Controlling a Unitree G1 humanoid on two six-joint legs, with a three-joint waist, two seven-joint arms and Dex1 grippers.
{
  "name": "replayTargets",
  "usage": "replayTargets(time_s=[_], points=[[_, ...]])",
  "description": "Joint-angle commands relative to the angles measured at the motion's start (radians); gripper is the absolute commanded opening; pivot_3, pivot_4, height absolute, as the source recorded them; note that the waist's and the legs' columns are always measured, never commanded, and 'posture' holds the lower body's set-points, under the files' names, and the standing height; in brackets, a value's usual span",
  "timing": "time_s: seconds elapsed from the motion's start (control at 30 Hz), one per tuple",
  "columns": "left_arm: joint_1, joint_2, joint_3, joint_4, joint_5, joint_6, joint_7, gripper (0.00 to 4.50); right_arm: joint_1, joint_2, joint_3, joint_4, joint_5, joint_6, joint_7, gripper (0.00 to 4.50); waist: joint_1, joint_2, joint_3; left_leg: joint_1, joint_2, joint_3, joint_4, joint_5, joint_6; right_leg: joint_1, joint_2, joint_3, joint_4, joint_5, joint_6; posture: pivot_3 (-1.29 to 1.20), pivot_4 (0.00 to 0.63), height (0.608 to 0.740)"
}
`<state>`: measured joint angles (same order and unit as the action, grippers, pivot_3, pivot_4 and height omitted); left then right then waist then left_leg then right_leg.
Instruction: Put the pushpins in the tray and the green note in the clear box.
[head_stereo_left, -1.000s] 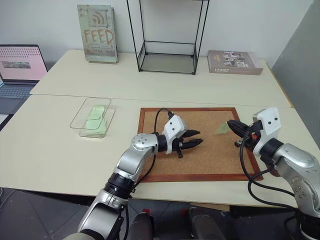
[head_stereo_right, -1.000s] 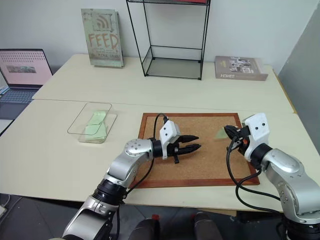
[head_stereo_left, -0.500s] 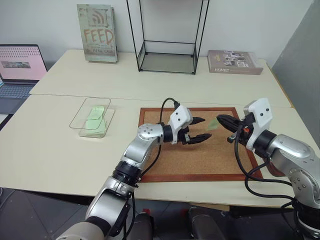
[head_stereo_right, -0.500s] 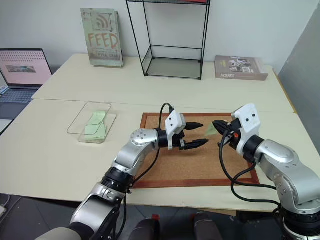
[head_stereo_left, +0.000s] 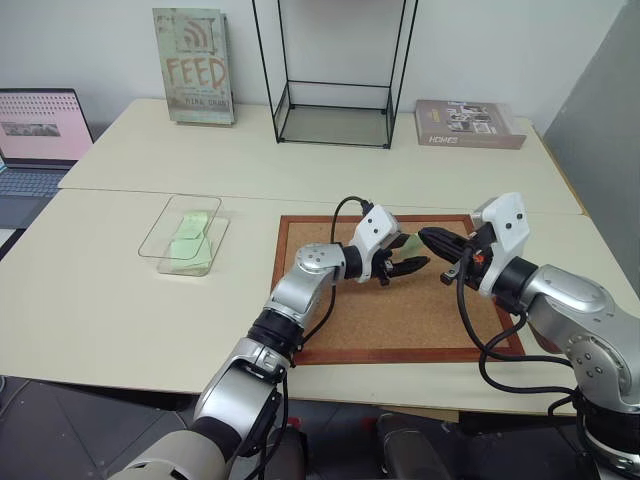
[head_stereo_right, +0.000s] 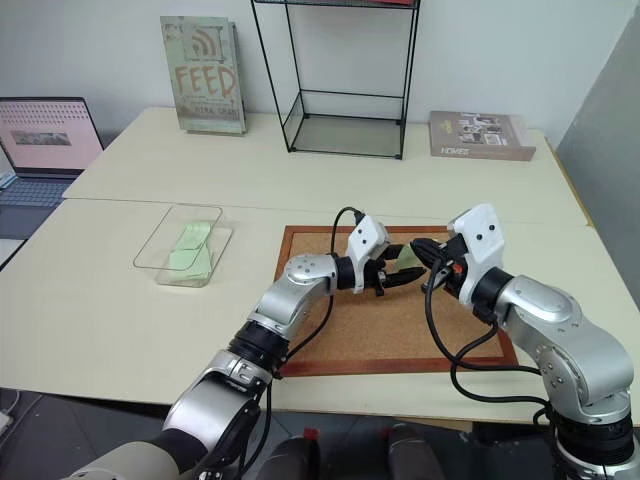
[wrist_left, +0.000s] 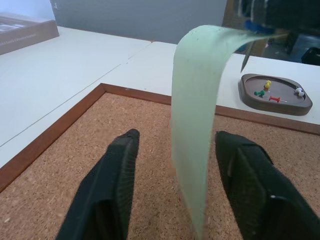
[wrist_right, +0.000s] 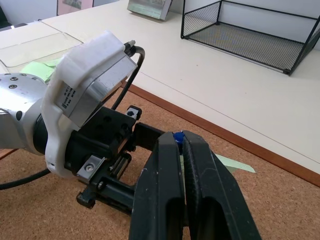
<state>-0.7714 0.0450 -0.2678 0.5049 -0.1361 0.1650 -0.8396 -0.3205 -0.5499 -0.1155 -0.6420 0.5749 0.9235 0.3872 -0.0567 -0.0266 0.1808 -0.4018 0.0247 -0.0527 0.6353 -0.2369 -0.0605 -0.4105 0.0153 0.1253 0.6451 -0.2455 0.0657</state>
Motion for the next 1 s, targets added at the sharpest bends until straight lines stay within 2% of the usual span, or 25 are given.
replayTargets(time_s=[0.03,0.23,0.33,0.63,1.0], points=[[-0.024,-0.008,0.024,-0.021,-0.010,-0.025,-0.005,1.70,-0.015,0.002,-0.005,-0.047,0.017,-0.004,-0.007,0.00,0.000,0.000,0.000,0.000,0.000,0.000,0.000,0.000,0.000,0.000,0.000,0.000,0.000,0.000,0.000,0.00,0.150,0.740],[-0.017,-0.006,0.018,-0.024,-0.005,-0.039,-0.010,0.45,-0.005,0.003,-0.010,-0.054,0.016,-0.004,-0.008,0.00,0.000,0.000,0.000,0.000,0.000,0.000,0.000,0.000,0.000,0.000,0.000,0.000,0.000,0.000,0.000,0.00,0.150,0.740],[-0.018,-0.008,0.018,-0.015,-0.001,-0.044,-0.003,0.01,-0.003,0.005,-0.011,-0.057,0.015,-0.004,-0.011,0.00,0.000,0.000,0.000,0.000,0.000,0.000,0.000,0.000,0.000,0.000,0.000,0.000,0.000,0.000,0.000,0.00,0.150,0.740],[0.012,-0.004,0.003,-0.036,0.019,-0.038,0.018,0.01,0.009,0.011,-0.038,-0.076,0.028,-0.002,-0.026,0.00,0.000,0.000,0.000,0.000,0.000,0.000,0.000,0.000,0.000,0.000,0.000,0.000,0.000,0.000,0.000,0.00,0.150,0.740],[0.093,0.005,-0.019,-0.106,0.054,-0.029,0.034,0.01,0.062,-0.024,-0.250,-0.154,0.150,0.076,-0.088,0.00,0.002,0.000,0.000,0.000,0.000,0.000,0.000,0.000,0.000,0.000,0.000,0.000,0.001,0.000,0.000,0.00,0.150,0.740]])
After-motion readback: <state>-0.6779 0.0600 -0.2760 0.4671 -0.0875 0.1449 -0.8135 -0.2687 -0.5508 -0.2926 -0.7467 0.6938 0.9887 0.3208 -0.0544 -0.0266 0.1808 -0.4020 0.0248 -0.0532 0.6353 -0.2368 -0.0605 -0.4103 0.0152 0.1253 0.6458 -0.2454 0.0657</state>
